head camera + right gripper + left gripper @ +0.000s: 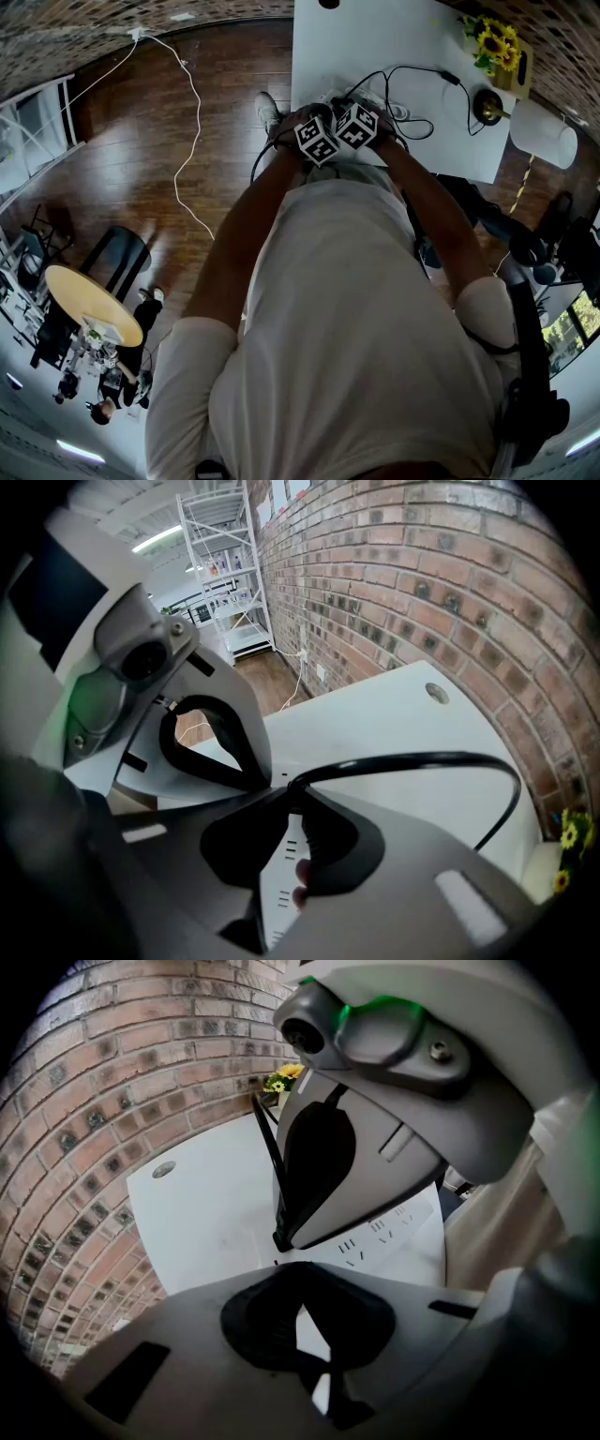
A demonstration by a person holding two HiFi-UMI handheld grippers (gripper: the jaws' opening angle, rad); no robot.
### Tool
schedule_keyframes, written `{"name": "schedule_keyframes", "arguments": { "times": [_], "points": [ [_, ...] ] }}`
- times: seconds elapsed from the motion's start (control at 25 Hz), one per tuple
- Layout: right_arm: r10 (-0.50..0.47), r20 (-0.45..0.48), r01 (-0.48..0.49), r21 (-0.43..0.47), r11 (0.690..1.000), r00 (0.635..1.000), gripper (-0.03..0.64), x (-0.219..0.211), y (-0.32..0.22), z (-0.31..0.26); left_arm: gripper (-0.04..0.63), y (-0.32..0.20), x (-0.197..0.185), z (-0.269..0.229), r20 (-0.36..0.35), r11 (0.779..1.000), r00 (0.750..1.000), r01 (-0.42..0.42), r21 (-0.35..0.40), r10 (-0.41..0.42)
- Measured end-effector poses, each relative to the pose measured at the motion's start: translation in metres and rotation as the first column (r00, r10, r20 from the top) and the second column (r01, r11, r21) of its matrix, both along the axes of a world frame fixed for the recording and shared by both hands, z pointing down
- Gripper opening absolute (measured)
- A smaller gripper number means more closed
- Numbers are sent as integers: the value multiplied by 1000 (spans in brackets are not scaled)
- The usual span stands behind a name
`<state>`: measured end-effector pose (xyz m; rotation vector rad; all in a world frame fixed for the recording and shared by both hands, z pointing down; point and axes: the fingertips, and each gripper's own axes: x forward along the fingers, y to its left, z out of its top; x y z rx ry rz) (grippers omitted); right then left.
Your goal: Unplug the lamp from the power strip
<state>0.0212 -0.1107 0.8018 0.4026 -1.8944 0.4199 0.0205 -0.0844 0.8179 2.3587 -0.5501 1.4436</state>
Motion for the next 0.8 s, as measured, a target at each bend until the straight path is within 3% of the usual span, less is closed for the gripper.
{"name": "schedule_keyframes", "arguments": {
  "times": [0.8],
  "points": [
    [14,12,-14,-25,1000,1000,44,0,0,-3,3,0,0,-1,13,1000,1000,6,-22,-6]
  ]
}}
